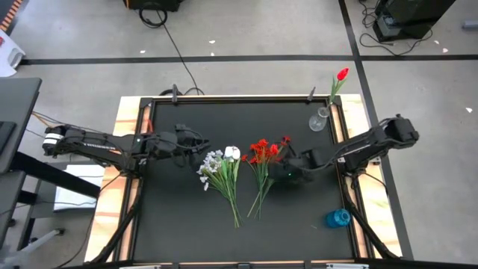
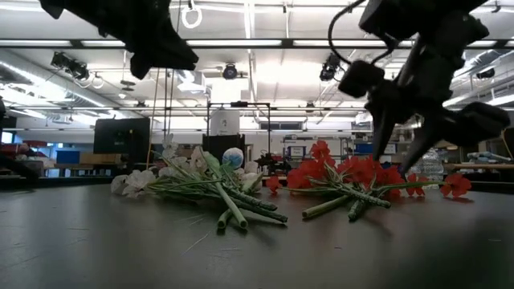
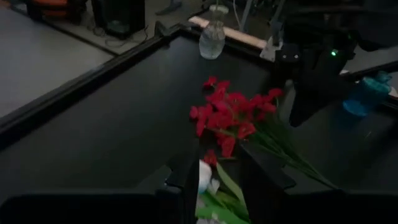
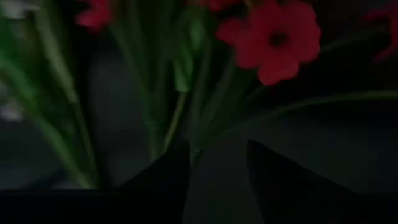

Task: Sort flowers into vase by color
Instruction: Put the right red flowers into the transparent vase

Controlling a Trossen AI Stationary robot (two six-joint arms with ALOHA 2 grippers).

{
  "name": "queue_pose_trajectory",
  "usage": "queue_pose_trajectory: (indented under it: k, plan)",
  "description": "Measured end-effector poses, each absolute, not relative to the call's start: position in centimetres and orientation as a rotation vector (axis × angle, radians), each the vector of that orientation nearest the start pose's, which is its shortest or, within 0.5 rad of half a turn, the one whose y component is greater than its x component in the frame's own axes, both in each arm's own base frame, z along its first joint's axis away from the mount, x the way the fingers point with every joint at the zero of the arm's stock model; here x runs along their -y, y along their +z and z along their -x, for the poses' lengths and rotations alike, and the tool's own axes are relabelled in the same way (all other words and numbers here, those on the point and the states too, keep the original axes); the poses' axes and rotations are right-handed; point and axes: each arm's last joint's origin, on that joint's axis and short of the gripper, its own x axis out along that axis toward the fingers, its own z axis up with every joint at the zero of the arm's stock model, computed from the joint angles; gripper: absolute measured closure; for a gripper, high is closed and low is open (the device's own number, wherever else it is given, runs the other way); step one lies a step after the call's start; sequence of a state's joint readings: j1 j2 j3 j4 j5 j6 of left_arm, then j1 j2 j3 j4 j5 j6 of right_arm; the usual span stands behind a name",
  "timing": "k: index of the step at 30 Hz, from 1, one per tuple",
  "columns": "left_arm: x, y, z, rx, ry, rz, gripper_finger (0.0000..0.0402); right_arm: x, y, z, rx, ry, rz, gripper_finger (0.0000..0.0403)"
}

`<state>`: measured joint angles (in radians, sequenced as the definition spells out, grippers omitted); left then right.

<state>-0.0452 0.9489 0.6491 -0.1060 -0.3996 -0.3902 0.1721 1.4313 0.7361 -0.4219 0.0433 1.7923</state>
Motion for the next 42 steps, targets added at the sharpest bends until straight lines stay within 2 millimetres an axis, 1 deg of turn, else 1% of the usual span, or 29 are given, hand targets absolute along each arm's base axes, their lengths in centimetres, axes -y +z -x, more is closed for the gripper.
queue_pose_trajectory:
  k: [4,7,11,15,19,26,30,34,38,42]
  plan:
    - [-0.1,26.0,-20.2,-0.380,0.432,0.302,0.0268,-4.4,15.1,-25.5,-0.885,-0.959,-1.511,0.0191]
    - [0.0,25.7,-20.1,-0.422,0.433,0.290,0.0260,-4.5,14.1,-26.0,-0.881,-0.982,-1.529,0.0164]
    - [0.2,25.3,-19.8,-0.462,0.437,0.297,0.0258,-4.3,13.6,-26.5,-0.856,-1.000,-1.561,0.0134]
    - [0.5,25.2,-19.7,-0.482,0.423,0.290,0.0257,-4.0,13.9,-26.6,-0.848,-1.046,-1.565,0.0127]
    - [0.9,25.1,-19.7,-0.493,0.411,0.290,0.0257,-3.1,14.0,-26.8,-0.861,-1.068,-1.564,0.0143]
    - [1.4,25.1,-19.6,-0.496,0.387,0.284,0.0257,-1.3,14.3,-27.2,-0.781,-1.124,-1.507,0.0201]
    - [1.4,25.1,-19.6,-0.496,0.385,0.284,0.0257,-0.4,13.6,-27.5,-0.847,-1.116,-1.519,0.0224]
    - [1.4,25.1,-19.6,-0.498,0.386,0.284,0.0257,-0.3,13.0,-27.8,-0.912,-1.109,-1.518,0.0237]
    - [1.5,24.9,-19.6,-0.509,0.385,0.297,0.0257,-0.8,13.7,-28.1,-0.939,-1.103,-1.472,0.0256]
    - [1.6,24.7,-19.4,-0.536,0.387,0.297,0.0257,-1.0,14.2,-28.1,-1.000,-1.115,-1.409,0.0293]
